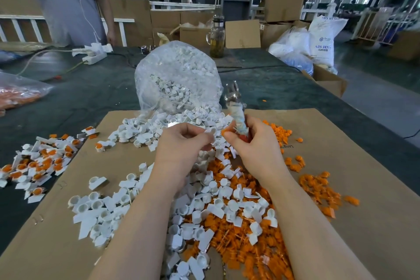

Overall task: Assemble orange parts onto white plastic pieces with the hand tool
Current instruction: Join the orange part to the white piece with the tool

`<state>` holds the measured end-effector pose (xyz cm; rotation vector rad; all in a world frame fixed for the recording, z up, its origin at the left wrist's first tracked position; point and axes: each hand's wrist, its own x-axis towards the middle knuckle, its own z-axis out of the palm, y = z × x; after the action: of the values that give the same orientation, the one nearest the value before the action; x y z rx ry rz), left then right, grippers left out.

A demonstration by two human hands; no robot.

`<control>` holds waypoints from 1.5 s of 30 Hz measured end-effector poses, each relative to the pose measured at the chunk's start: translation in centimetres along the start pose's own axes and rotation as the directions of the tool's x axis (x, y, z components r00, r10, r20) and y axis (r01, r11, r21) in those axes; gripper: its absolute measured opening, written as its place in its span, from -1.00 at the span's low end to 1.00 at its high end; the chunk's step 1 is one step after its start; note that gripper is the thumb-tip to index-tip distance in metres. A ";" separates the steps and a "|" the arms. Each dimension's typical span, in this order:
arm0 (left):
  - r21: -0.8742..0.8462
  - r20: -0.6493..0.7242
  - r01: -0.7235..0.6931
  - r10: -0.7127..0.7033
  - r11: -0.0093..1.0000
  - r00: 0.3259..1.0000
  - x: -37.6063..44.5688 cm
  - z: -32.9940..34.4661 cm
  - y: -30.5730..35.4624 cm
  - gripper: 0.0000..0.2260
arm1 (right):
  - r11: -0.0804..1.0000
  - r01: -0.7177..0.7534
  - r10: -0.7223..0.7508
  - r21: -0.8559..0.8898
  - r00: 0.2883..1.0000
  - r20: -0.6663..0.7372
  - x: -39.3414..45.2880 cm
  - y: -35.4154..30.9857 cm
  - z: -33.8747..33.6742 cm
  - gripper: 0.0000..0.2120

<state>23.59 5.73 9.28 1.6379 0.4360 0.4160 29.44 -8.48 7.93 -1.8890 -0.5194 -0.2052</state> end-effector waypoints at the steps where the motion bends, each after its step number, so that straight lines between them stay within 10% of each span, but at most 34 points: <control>1: -0.030 0.008 0.014 -0.014 0.999 1.000 -0.1 0.1 0.1 -0.90 | 0.999 0.017 -0.016 0.040 1.000 -0.014 0.0 -0.1 0.1 -0.88; 17: -0.323 0.100 0.048 -0.016 0.945 0.995 -0.6 0.3 0.4 -0.94 | 0.985 0.175 -0.175 -0.009 0.978 -0.113 -0.3 -0.2 0.7 -0.90; 45: 0.011 -0.049 -0.175 0.175 0.985 0.983 -0.9 0.8 0.4 -0.92 | 0.982 0.172 -0.179 -0.080 0.980 -0.088 -0.3 -0.4 0.8 -0.87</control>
<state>23.26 4.55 9.55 1.6812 0.3321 0.5886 28.96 -7.73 7.84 -1.8935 -0.6219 -0.4331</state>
